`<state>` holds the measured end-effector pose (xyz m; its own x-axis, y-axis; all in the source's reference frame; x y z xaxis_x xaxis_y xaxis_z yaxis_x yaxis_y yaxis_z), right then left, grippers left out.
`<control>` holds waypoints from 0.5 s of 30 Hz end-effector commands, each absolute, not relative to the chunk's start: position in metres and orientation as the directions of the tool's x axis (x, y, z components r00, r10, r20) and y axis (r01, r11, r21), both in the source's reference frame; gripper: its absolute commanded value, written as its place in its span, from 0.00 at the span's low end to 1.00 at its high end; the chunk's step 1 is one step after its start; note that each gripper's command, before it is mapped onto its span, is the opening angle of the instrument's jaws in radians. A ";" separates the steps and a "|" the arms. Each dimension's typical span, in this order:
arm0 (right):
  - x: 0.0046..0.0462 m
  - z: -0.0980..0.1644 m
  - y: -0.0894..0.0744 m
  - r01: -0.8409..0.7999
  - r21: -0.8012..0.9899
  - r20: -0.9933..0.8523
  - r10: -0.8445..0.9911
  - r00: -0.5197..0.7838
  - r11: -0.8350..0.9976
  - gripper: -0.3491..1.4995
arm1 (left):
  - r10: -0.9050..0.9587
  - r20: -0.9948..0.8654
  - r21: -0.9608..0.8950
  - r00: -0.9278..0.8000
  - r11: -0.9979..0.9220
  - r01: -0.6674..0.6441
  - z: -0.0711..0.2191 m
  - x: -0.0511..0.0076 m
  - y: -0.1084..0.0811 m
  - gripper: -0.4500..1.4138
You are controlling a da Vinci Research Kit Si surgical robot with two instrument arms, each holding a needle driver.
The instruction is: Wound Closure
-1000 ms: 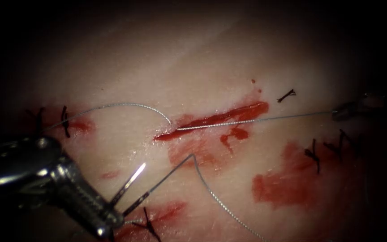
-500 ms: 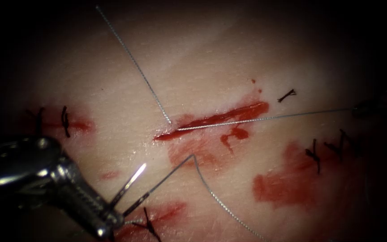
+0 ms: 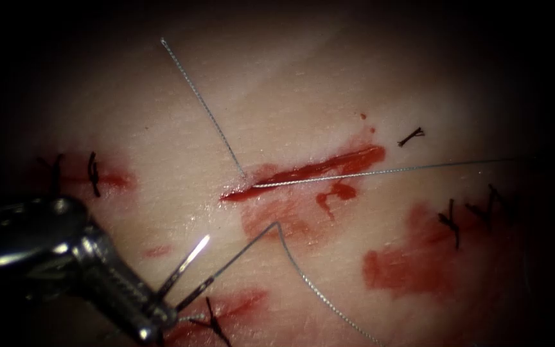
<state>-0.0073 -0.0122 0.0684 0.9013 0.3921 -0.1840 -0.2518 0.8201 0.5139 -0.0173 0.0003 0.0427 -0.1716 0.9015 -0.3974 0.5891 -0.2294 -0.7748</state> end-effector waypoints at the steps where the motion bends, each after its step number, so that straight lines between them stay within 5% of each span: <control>1: -0.0057 0.069 -0.013 -0.219 0.488 -0.220 0.362 0.906 0.845 0.76 | 0.902 -0.397 -0.775 -0.172 -0.229 0.589 0.043 -0.0178 0.000 0.00; 2: -0.0055 0.068 -0.013 -0.224 0.468 -0.233 0.364 0.902 0.855 0.93 | 0.902 -0.396 -0.775 -0.171 -0.229 0.589 0.043 -0.0178 0.000 0.00; 4: -0.0050 0.067 -0.013 -0.220 0.426 -0.260 0.351 0.899 0.878 0.94 | 0.902 -0.396 -0.775 -0.171 -0.229 0.589 0.043 -0.0178 0.000 0.00; 7: -0.0034 0.065 -0.013 -0.231 0.430 -0.252 0.361 0.898 0.873 0.66 | 0.903 -0.394 -0.776 -0.170 -0.229 0.588 0.043 -0.0178 0.000 0.00; 12: 0.0026 0.063 -0.012 -0.165 0.423 -0.290 0.306 0.907 0.891 0.58 | 0.901 -0.396 -0.776 -0.174 -0.228 0.588 0.044 -0.0178 0.000 0.00; 14: 0.0050 0.062 -0.012 -0.129 0.413 -0.325 0.278 0.904 0.901 0.43 | 0.902 -0.396 -0.777 -0.173 -0.228 0.587 0.044 -0.0178 0.000 0.00; 15: 0.0068 0.062 -0.012 -0.067 0.385 -0.364 0.218 0.905 0.920 0.47 | 0.902 -0.396 -0.777 -0.173 -0.228 0.587 0.044 -0.0178 0.000 0.00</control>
<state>0.0053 -0.0120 0.0619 0.9080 0.1909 -0.3731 -0.0428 0.9278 0.3706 -0.0174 0.0004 0.0433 -0.1735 0.9018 -0.3957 0.5867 -0.2281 -0.7770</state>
